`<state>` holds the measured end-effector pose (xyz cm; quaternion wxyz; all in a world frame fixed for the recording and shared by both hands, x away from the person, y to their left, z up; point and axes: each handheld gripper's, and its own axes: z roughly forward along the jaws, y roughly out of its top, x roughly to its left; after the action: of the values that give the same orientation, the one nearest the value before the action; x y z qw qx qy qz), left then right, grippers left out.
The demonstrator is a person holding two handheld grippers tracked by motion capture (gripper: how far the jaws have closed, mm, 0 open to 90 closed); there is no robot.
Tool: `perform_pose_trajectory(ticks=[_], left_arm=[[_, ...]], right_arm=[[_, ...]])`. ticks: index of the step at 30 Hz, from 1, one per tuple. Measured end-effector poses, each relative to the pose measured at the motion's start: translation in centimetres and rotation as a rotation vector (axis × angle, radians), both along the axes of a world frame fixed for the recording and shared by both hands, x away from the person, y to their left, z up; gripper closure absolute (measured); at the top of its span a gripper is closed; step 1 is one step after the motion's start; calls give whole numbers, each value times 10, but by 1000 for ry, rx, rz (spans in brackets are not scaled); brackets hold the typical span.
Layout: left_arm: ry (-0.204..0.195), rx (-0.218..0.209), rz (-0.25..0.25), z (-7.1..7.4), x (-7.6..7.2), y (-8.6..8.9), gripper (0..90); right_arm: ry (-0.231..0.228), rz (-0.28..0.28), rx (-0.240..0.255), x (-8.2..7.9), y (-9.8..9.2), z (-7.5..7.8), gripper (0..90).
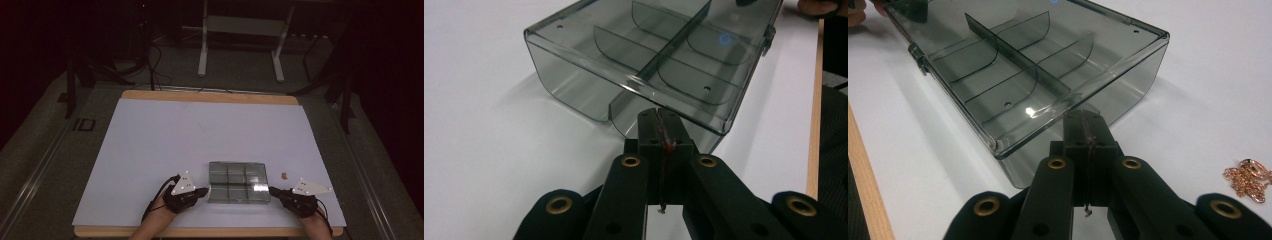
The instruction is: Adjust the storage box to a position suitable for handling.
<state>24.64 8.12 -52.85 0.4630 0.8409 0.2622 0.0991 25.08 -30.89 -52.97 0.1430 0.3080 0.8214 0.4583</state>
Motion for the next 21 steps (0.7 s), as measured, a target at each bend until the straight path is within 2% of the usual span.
perform_pose_trajectory(ticks=[4, 5, 8, 11, 21], left_arm=[[-4, 6, -2, 1, 0, 0, 900], [-6, 3, -2, 1, 0, 0, 900], [-9, -15, -3, 2, 0, -1, 899], [-16, -9, -5, 4, 1, -1, 899], [-42, -30, 4, 10, 3, -2, 895]], right_arm=[[-1, 0, -2, 0, 0, 1, 900], [0, 3, 11, 0, -1, 1, 900], [-4, 7, 8, 0, 0, 3, 900], [-4, 7, 13, 0, 0, 4, 900], [-20, 4, 32, 1, 1, 12, 900]])
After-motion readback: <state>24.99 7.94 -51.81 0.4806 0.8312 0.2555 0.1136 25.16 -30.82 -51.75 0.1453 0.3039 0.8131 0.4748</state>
